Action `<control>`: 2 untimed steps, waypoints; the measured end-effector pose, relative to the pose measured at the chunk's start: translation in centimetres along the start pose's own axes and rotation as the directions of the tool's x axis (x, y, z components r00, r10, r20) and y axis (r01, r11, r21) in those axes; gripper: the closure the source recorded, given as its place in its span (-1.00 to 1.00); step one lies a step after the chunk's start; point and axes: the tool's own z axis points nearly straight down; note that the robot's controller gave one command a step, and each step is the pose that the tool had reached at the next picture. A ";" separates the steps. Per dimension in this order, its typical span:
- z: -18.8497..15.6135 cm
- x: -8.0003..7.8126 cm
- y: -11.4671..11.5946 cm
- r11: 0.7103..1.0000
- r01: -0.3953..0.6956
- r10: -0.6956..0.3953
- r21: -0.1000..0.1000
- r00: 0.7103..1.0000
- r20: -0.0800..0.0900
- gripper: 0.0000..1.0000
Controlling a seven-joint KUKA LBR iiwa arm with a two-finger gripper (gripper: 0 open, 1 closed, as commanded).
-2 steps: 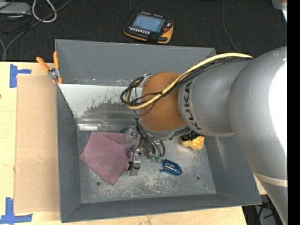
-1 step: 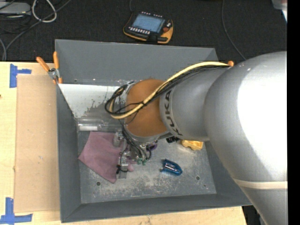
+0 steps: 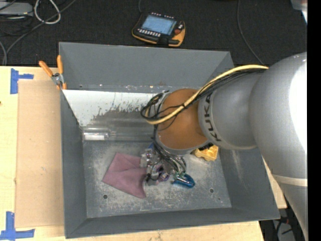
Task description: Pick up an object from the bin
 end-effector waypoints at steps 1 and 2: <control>0.0 0.0 0.0 1.000 0.002 -0.002 0.000 1.000 0.000 1.00; -2.3 0.8 -1.8 0.999 0.044 -0.044 -0.003 0.999 -0.007 1.00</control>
Offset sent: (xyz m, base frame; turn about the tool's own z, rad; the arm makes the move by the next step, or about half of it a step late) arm -0.0061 -0.0528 0.0624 -0.0790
